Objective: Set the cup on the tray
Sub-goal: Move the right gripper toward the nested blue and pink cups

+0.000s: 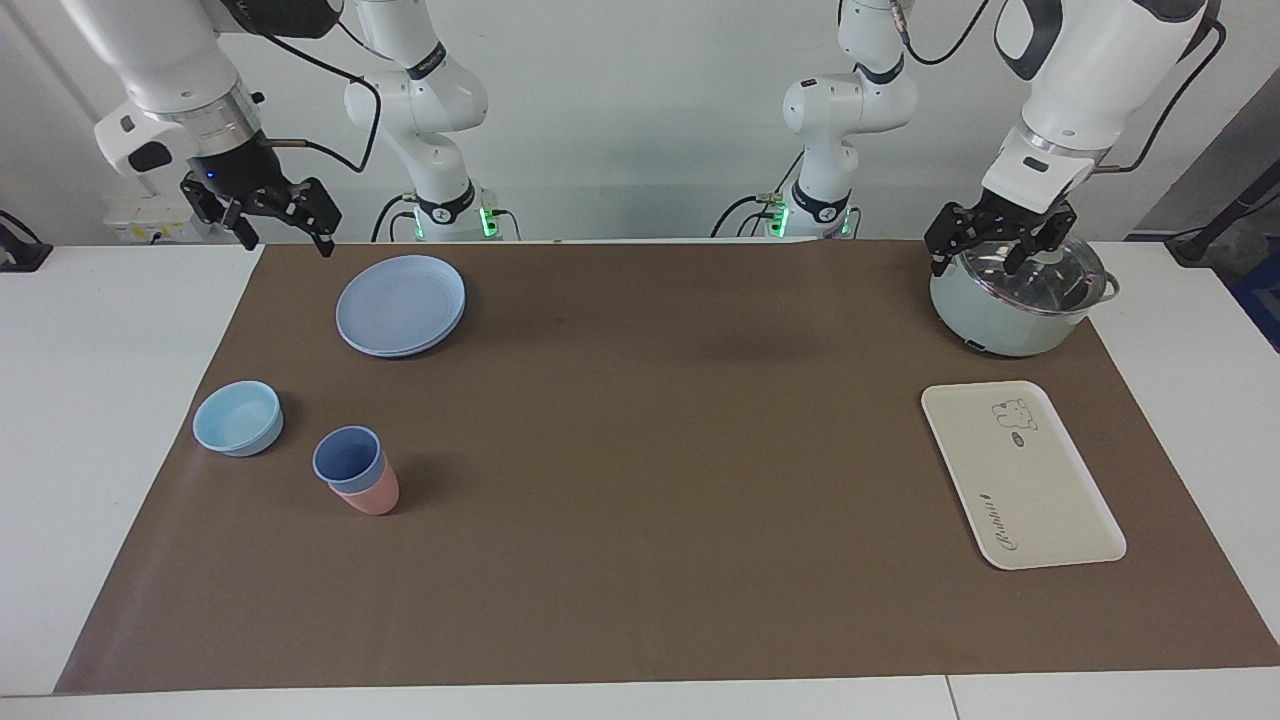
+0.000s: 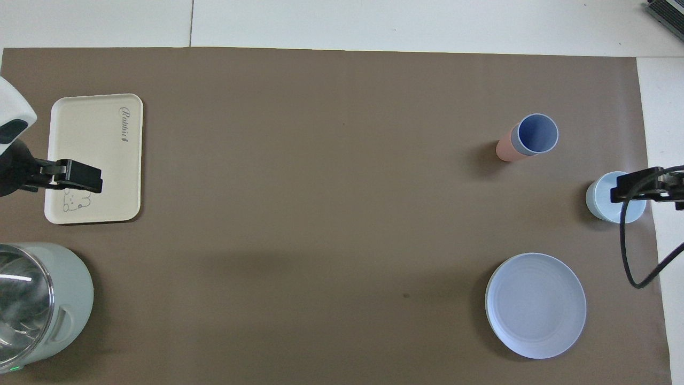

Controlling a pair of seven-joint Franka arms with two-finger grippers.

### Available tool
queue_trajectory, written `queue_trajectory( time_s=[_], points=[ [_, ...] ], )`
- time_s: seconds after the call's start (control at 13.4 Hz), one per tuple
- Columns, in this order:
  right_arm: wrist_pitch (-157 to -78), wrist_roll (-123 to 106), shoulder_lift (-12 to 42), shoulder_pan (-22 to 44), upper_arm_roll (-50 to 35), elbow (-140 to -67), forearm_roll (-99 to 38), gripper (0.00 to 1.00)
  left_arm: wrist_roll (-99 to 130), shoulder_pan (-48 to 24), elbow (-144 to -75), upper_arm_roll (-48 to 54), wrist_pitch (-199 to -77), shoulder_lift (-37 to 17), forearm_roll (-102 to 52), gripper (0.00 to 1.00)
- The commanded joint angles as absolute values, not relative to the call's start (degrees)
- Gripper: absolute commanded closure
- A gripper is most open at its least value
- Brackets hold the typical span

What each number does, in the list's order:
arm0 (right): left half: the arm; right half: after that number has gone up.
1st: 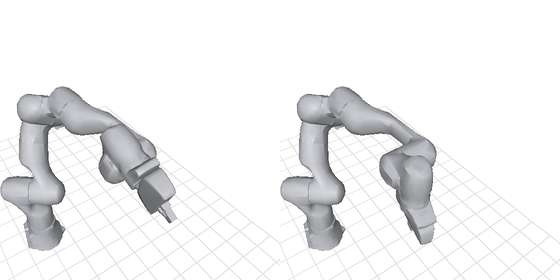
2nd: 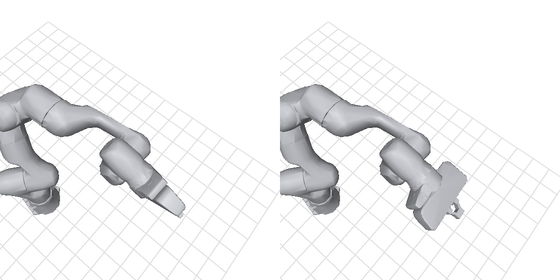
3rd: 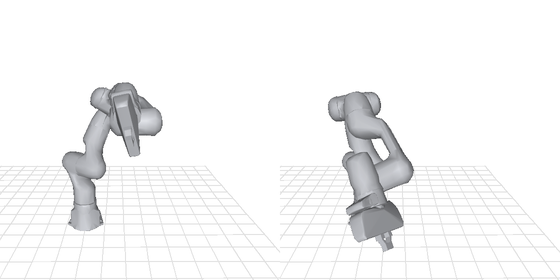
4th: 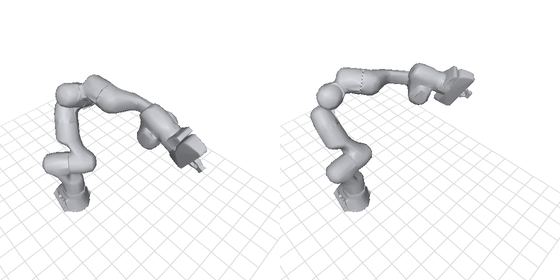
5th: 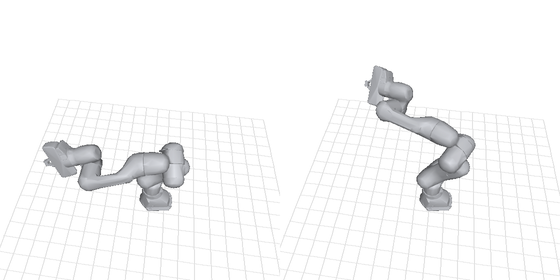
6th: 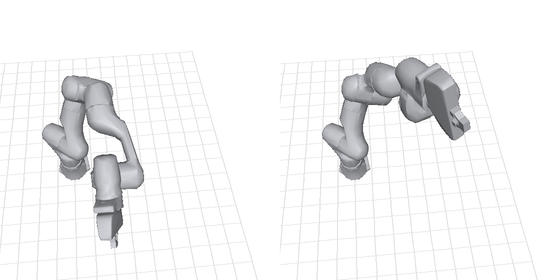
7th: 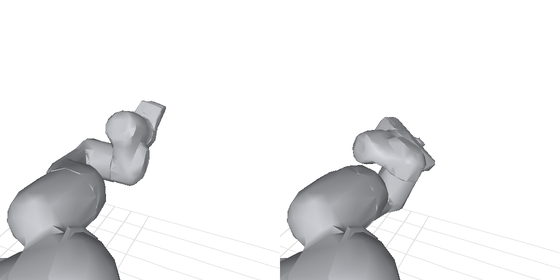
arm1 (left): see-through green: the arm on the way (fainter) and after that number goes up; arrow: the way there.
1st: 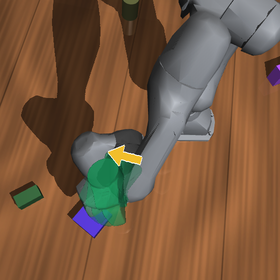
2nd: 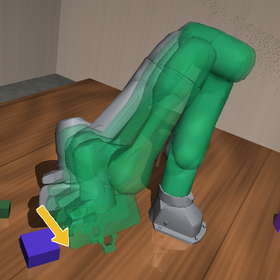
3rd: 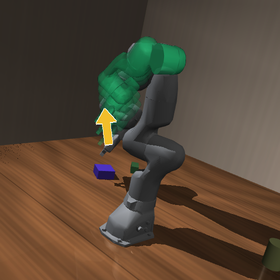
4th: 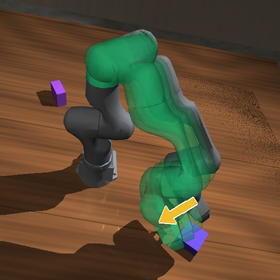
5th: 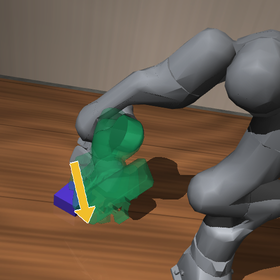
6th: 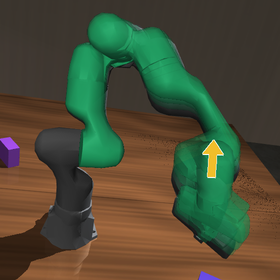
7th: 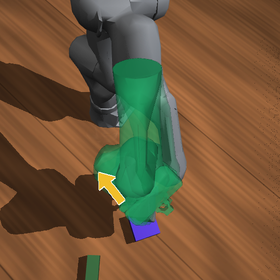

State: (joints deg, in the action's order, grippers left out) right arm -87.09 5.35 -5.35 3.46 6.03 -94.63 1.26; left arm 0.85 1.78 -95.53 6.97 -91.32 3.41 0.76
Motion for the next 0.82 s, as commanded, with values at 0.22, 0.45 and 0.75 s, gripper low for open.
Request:
queue_trajectory(
  time_s=[0.22, 0.45, 0.75],
  points=[
    [-88.24, 5.89, -6.06, 3.43, 6.15, -96.33, 1.23, 0.0, 0.62, 1.76, -96.68, 6.77, -90.88, 4.66, 1.58, 0.0],
    [-92.69, 2.05, -7.12, 3.34, 6.24, -99.91, 0.88, 0.0, 0.62, 1.76, -96.68, 6.77, -90.79, 4.66, 1.58, 0.0],
    [-109.21, -22.86, -8.53, 2.12, 7.38, -110.45, -3.75, 0.0, 0.62, 1.76, -96.68, 6.77, -90.79, 4.66, 1.58, 0.0]
  ],
)
